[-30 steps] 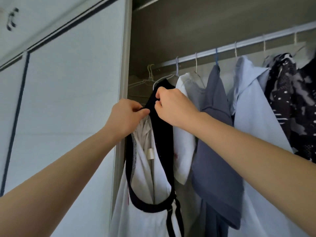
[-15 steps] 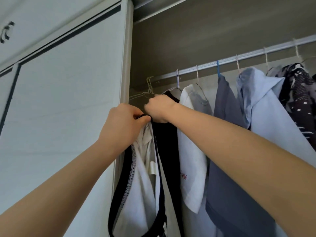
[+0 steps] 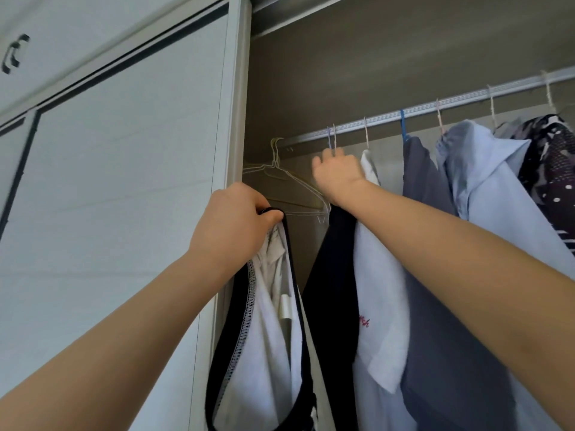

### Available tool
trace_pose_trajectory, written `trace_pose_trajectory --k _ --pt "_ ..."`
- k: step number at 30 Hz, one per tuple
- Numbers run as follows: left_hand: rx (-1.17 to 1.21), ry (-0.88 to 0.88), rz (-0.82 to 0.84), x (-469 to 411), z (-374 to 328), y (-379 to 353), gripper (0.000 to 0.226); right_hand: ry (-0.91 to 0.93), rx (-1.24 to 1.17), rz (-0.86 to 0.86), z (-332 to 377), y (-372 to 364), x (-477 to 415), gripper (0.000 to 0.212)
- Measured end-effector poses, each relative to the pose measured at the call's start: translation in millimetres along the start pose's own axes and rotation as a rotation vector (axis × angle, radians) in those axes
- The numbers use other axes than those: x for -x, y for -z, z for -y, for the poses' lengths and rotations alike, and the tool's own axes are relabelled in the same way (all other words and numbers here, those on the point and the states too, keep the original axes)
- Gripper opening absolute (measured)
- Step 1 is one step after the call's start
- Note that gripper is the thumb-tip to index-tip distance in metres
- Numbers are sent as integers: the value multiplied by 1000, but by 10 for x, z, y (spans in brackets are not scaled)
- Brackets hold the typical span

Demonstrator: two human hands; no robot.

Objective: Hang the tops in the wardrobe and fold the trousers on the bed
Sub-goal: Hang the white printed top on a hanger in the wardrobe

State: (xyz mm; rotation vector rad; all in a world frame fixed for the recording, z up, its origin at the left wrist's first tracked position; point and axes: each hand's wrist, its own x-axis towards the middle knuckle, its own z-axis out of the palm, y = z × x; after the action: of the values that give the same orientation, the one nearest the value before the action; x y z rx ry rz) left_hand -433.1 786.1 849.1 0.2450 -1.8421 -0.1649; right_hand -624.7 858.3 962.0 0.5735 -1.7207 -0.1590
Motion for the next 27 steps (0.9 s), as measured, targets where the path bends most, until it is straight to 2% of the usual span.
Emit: trace_pose_trajectory --k 4,7,13,20,27 --pt "-13 -1 -16 7 -5 -10 27 -147 -11 76 -128 -130 -46 50" --pt "-19 -11 -25 15 -10 -7 26 -223 -51 115 -216 -196 -75 46" --pt "-44 -4 -29 10 -7 -15 29 -205 -63 171 -269 -226 -64 35" --pt "-79 -14 -40 11 -18 -10 30 -244 -196 70 -265 -268 -185 35" --pt "-103 -6 -36 22 -27 -7 37 -281 -220 -24 -246 -235 -232 32"
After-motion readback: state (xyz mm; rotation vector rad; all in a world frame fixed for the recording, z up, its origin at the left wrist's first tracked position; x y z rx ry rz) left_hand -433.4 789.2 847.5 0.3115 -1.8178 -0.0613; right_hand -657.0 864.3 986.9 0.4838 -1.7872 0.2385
